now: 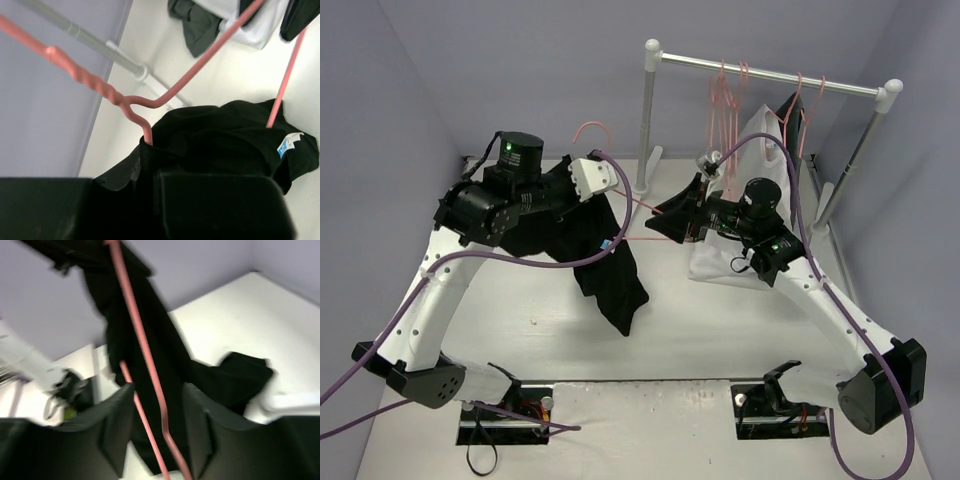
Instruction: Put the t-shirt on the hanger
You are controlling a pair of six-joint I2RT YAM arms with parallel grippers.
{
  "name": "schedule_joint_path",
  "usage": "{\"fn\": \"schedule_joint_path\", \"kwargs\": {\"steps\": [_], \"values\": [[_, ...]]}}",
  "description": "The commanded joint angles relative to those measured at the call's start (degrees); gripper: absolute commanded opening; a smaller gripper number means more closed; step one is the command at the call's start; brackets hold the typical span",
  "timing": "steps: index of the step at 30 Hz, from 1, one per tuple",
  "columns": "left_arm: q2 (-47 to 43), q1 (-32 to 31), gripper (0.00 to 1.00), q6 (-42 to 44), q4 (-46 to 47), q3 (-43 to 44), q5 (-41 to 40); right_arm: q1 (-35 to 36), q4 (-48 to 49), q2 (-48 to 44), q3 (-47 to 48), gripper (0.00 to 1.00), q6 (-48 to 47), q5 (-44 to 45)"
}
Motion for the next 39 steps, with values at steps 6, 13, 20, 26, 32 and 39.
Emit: {"fn": "schedule_joint_path", "kwargs": {"steps": [6, 13, 20, 26, 32, 39], "values": [[-5.52, 0.4, 0.0, -11.59, 17.82, -9.32, -17.38, -1.13, -11.3, -4.74, 3.39, 0.57, -2.65, 25.48], [-2.89, -5.29, 0.0, -15.67, 23.48, -9.53, -36.84, 2.59, -12.3, -7.59, -2.91, 0.58, 12.54, 40.97], [1.9, -11.2, 0.0, -20.23, 24.04, -7.39, -48.24, 15.05, -12.45, -1.42, -2.01, 0.58, 18.95, 52.89], [2.55, -11.62, 0.0, -22.5, 24.3, -7.45, -49.52, 21.13, -12.33, 3.83, 3.22, 0.59, 21.09, 60.2], [2.35, -11.86, 0.0, -25.41, 24.21, -7.33, -47.59, 21.94, -11.78, 8.59, 5.69, 0.59, 22.82, 62.13], [2.06, -12.28, 0.0, -26.87, 24.08, -7.7, -46.75, 22.62, -10.79, 12.83, 7.83, 0.59, 24.48, 63.32]]}}
